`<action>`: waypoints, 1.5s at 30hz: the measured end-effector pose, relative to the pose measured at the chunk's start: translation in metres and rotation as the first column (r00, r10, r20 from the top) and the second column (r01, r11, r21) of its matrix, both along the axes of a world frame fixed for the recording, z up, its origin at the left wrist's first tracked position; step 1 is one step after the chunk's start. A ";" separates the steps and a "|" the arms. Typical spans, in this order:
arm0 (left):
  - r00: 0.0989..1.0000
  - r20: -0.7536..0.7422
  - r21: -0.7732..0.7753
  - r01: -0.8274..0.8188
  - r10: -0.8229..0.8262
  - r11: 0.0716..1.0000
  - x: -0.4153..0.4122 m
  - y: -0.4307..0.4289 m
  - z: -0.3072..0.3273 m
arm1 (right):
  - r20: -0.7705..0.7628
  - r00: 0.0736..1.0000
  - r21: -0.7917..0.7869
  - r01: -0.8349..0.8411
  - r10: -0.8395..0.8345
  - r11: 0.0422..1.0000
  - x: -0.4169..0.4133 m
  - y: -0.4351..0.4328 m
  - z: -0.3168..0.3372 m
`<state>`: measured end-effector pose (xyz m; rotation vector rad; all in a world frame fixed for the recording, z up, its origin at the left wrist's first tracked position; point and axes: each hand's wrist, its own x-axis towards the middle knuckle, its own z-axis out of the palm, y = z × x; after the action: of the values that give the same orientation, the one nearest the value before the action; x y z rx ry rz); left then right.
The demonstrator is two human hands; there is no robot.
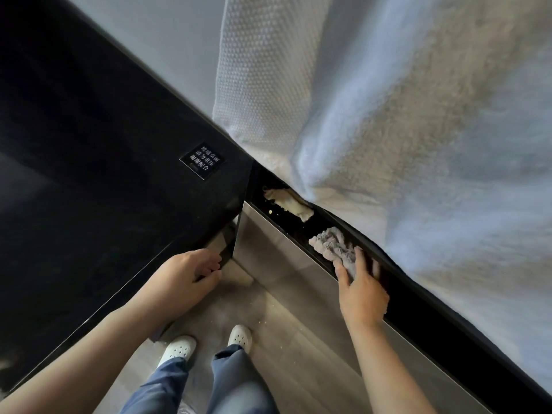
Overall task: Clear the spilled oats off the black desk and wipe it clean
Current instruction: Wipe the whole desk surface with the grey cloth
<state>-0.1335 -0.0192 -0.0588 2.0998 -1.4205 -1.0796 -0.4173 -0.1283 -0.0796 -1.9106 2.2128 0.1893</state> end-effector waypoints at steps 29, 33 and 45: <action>0.961 0.093 0.088 -0.269 0.261 0.959 0.125 0.169 0.039 | 0.586 0.769 -0.063 -0.272 0.256 0.960 0.170 0.104 0.037; 0.953 0.161 0.068 -0.269 0.256 0.961 0.189 0.206 0.041 | 0.582 0.779 -0.050 -0.253 0.234 0.966 0.228 0.132 0.038; 0.978 0.209 0.082 -0.022 0.004 0.996 0.257 0.172 0.045 | 0.625 0.776 -0.081 -0.045 0.086 0.996 0.258 0.136 0.047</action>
<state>0.1233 0.1529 -0.0137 2.3374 -1.4759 -0.9520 -0.1588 0.0082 -0.0329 -1.7327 1.7060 -0.4575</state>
